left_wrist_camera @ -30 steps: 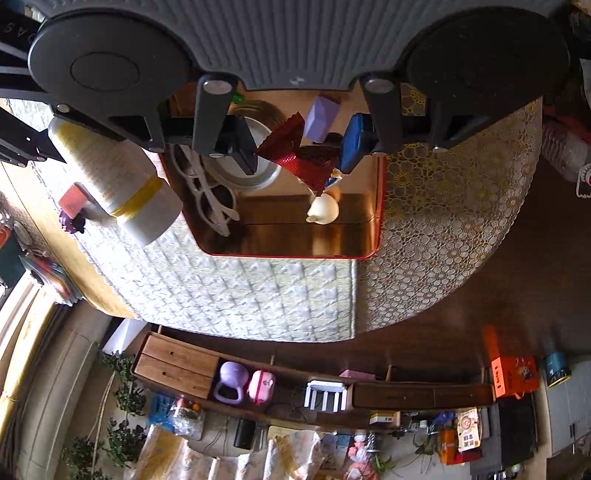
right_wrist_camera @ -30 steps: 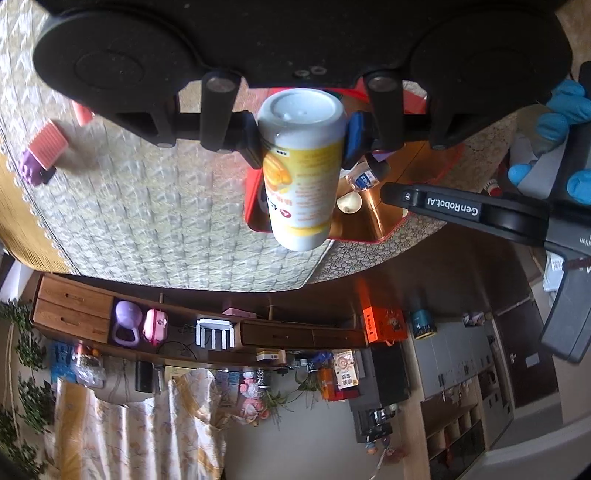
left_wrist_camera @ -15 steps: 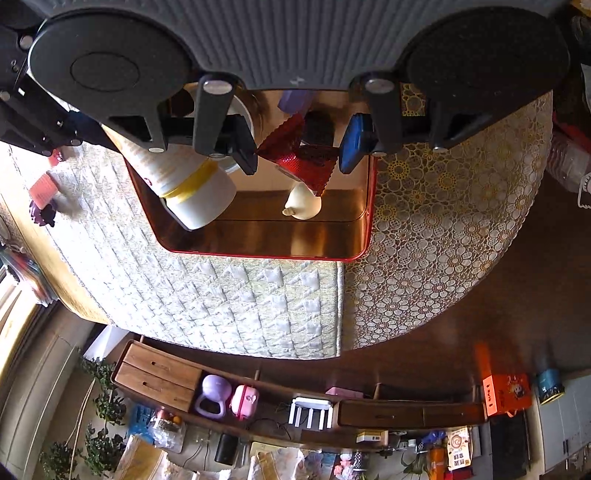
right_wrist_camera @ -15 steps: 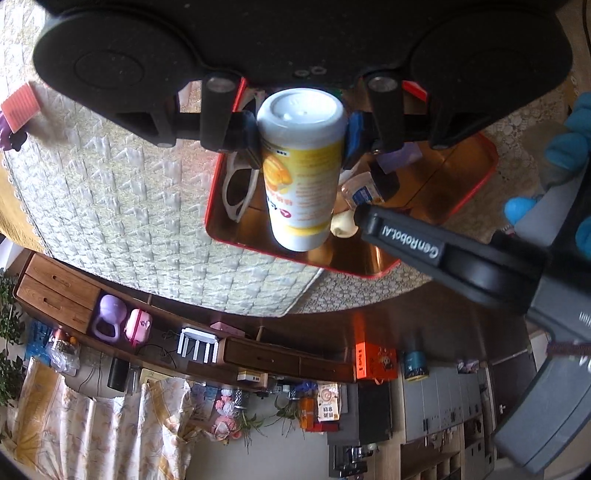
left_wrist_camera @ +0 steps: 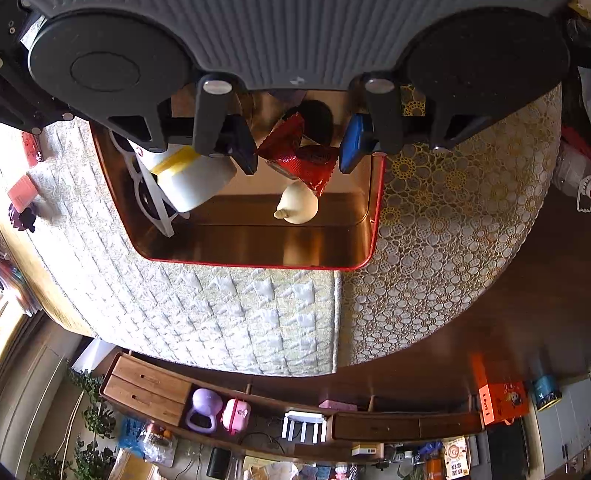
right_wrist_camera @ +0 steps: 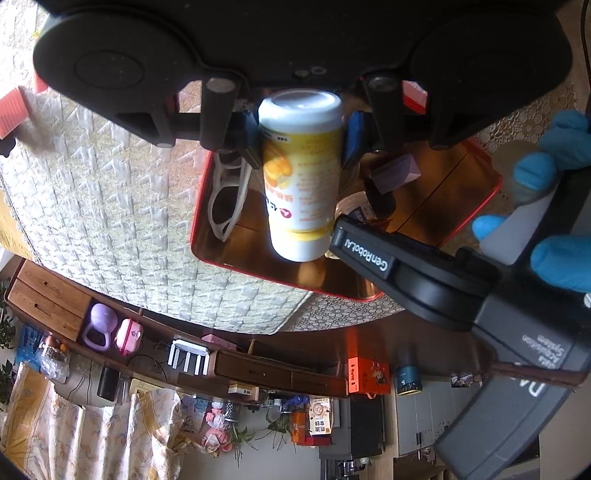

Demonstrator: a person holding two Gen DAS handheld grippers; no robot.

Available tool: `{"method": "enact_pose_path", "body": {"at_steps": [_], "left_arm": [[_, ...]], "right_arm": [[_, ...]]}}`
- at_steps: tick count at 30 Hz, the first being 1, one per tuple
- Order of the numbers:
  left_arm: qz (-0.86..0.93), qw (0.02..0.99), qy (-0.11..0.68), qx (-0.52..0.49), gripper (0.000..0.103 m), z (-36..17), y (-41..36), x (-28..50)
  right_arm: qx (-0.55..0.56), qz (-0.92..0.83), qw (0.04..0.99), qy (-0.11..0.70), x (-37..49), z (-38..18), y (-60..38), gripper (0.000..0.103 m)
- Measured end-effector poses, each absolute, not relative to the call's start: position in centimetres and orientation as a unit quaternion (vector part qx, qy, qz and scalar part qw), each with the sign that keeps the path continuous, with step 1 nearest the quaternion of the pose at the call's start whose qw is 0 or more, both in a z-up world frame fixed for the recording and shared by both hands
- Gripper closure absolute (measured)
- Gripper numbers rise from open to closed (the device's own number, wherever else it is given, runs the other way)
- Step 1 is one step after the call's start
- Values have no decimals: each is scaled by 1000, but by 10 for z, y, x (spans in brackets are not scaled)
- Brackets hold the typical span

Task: Organize rigid objects
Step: 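Carry the red wrapper and white-and-yellow bottle into the red tin and release both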

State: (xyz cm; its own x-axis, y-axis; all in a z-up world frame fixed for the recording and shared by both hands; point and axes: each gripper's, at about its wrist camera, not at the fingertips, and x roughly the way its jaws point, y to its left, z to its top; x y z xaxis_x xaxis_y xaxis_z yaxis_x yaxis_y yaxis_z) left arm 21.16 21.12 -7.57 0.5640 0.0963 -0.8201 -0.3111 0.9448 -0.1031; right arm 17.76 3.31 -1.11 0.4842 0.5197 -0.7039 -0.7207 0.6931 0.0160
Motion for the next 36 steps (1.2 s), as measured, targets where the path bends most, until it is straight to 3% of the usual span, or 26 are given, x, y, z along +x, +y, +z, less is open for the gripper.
{"method": "enact_pose_path", "body": {"at_steps": [2,6,8,15,23,36], "left_arm": [[115,876,452,-120,55,-77,210,211],[112,875,455,-117,55,-79,205,212],[112,875,456,-119,54,-79,204,211],[117,873,456,-127,54,-78,203,206],[119,876,447,-135,40,-70,200,196],[118,907,394,-84,40,-35,170,161]], "right_arm": [[-146,369,847,353,176,-11,32,58],[-137,376,847,351,172,-7,28,43],[-133,377,848,349,169,-5,25,41],[-114,375,854,341,163,3,11,39],[-85,376,857,341,161,14,-7,38],[-34,360,866,345,156,29,-51,32]]}}
